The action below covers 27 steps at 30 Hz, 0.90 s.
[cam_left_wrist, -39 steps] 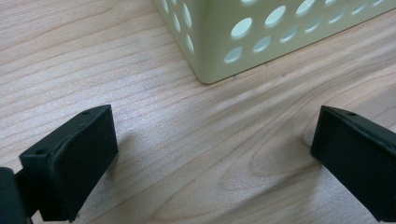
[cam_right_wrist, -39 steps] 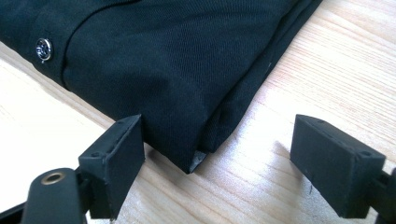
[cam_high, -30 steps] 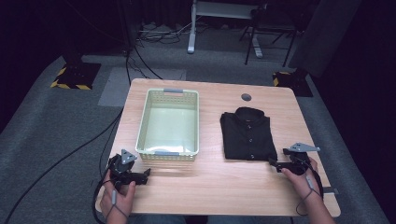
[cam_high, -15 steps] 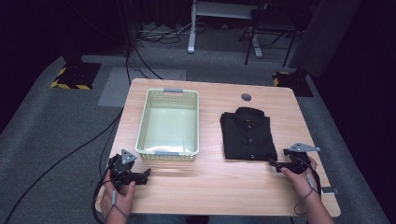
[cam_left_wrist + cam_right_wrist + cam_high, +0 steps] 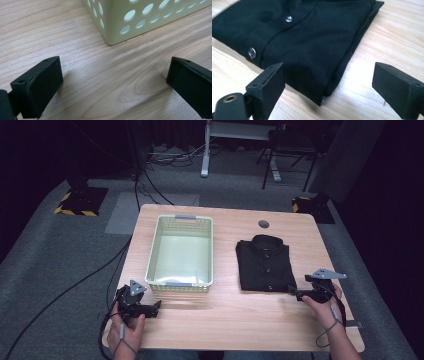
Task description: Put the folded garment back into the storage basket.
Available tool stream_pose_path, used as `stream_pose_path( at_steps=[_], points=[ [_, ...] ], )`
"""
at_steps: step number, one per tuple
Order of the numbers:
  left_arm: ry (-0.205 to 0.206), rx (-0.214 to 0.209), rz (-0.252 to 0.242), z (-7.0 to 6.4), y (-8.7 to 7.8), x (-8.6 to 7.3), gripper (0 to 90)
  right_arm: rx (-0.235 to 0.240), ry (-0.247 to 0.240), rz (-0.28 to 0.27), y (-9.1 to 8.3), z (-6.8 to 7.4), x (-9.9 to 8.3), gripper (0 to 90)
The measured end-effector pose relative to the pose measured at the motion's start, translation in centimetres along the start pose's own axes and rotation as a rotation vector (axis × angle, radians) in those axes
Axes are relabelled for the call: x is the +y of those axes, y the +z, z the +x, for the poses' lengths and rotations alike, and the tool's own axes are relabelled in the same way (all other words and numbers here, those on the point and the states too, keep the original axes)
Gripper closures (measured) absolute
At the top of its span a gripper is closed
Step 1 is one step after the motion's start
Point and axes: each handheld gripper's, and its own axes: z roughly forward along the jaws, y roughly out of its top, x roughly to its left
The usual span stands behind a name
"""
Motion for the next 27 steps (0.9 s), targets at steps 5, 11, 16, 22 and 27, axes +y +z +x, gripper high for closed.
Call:
stream_pose_path(
  at_steps=[5, 11, 16, 22, 27],
  points=[
    [0.0, 0.0, 0.0, 0.0, 0.0, 0.0, 0.4, -0.005, -0.025, -0.007, -0.6, 0.0, 1.4, 11.8],
    [0.0, 0.0, 0.0, 0.0, 0.0, 0.0, 0.4, -0.005, -0.038, -0.018, -0.9, -0.1, 2.4, 11.9],
    [0.0, 0.0, 0.0, 0.0, 0.0, 0.0, 0.4, -0.003, -0.035, -0.024, -1.1, -0.2, 3.0, 11.9],
    [0.0, 0.0, 0.0, 0.0, 0.0, 0.0, 0.4, -0.001, -0.032, -0.043, -1.5, -0.2, 3.7, 12.1],
    [0.0, 0.0, 0.0, 0.0, 0.0, 0.0, 0.4, 0.0, -0.036, -0.052, -1.4, 0.1, 4.3, 12.7]
  ],
)
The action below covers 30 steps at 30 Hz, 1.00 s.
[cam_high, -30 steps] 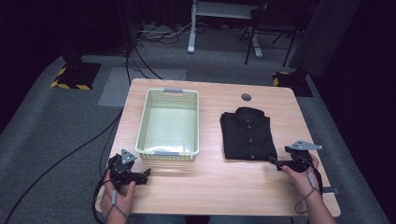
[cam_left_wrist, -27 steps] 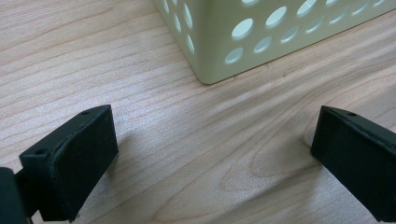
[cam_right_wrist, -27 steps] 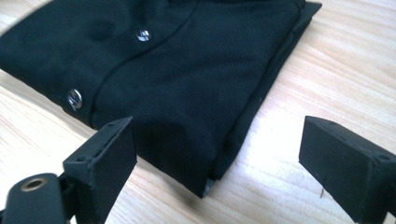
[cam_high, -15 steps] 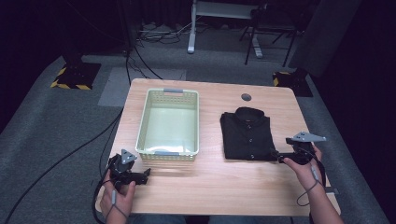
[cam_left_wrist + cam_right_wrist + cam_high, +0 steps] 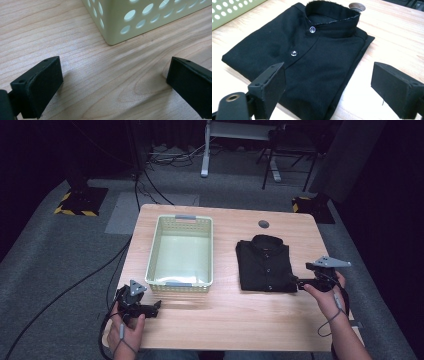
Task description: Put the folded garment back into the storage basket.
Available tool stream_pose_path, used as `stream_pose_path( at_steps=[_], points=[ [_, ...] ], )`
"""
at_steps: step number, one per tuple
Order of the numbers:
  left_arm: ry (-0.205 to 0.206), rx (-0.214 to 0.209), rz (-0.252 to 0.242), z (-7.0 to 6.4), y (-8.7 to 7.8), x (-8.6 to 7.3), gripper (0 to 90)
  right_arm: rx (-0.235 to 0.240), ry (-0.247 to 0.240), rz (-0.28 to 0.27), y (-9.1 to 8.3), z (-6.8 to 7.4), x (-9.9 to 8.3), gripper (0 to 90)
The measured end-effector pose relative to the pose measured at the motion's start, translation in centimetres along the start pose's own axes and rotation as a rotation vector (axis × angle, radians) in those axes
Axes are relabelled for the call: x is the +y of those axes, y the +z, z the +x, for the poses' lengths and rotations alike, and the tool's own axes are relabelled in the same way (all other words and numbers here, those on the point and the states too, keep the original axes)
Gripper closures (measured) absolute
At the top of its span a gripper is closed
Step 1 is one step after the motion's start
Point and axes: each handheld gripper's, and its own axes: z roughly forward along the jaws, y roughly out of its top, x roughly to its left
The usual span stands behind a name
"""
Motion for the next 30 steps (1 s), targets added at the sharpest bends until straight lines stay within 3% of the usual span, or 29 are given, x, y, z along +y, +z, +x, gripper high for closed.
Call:
stream_pose_path(
  at_steps=[30],
  points=[
    [0.008, -0.003, 0.001, 0.0, -0.1, -0.1, 0.4, 0.043, -0.054, -0.023, 1.6, 1.3, 5.6, 12.6]
  ],
)
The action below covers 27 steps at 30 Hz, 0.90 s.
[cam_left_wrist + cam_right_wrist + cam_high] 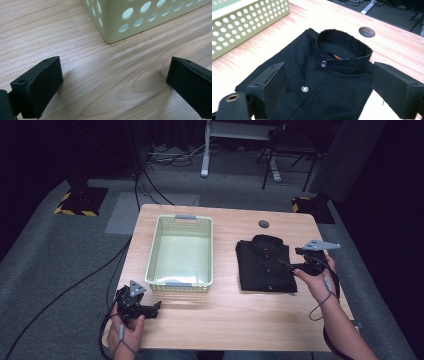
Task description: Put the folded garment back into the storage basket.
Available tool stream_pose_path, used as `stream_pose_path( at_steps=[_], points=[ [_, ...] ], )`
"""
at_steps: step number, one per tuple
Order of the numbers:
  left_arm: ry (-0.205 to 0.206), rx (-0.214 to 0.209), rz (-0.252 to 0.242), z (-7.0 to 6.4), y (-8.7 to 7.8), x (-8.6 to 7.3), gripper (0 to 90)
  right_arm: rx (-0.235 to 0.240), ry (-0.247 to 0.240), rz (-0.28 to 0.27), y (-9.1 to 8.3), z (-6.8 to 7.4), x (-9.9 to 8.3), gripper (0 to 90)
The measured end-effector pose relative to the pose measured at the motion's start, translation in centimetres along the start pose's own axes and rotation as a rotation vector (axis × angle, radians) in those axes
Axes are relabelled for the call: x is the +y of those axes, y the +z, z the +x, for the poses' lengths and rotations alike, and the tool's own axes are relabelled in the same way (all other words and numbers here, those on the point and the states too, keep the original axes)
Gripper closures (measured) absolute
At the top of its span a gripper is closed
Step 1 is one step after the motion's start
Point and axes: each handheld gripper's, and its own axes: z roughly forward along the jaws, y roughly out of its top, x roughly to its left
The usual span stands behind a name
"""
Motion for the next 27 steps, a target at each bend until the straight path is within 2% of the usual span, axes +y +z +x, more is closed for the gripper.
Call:
stream_pose_path(
  at_steps=[14, 27],
  points=[
    [-0.001, 0.0, -0.001, 0.0, 0.0, 0.0, 0.4, 0.014, 0.011, -0.008, 1.0, 0.0, 1.1, 12.5],
    [-0.001, 0.0, -0.001, 0.0, 0.0, 0.0, 0.4, 0.024, 0.0, -0.01, 2.3, 0.3, 2.3, 11.9]
  ],
)
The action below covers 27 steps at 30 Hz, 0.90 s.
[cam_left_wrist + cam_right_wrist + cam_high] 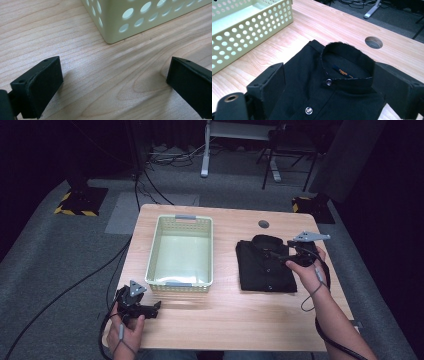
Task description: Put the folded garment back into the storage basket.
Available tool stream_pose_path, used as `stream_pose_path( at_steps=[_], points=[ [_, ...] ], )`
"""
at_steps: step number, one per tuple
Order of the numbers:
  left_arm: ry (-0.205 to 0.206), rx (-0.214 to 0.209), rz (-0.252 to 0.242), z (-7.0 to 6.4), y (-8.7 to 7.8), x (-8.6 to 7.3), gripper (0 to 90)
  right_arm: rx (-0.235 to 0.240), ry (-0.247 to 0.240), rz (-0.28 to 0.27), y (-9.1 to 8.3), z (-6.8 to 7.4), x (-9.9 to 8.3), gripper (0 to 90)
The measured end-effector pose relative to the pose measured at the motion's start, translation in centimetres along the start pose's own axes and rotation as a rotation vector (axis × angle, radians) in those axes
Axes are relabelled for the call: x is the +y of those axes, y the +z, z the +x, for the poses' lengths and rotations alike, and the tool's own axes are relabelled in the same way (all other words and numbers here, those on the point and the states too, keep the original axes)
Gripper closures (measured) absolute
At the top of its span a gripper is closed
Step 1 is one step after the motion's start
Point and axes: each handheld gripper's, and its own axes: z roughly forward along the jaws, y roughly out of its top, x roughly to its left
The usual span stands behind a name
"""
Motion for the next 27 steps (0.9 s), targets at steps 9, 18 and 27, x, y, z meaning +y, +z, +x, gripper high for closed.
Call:
stream_pose_path(
  at_steps=[9, 18, 27],
  points=[
    [0.0, 0.0, 0.0, 0.0, 0.0, 0.0, 0.4, 0.004, -0.009, 0.003, 0.7, 0.2, 0.9, 11.0],
    [0.0, 0.0, 0.0, 0.0, 0.0, 0.0, 0.4, 0.017, -0.008, 0.018, 2.0, 0.4, 1.4, 10.1],
    [0.0, 0.0, 0.0, 0.0, 0.0, 0.0, 0.4, 0.027, -0.013, 0.022, 3.1, 0.7, 1.8, 9.0]
  ],
)
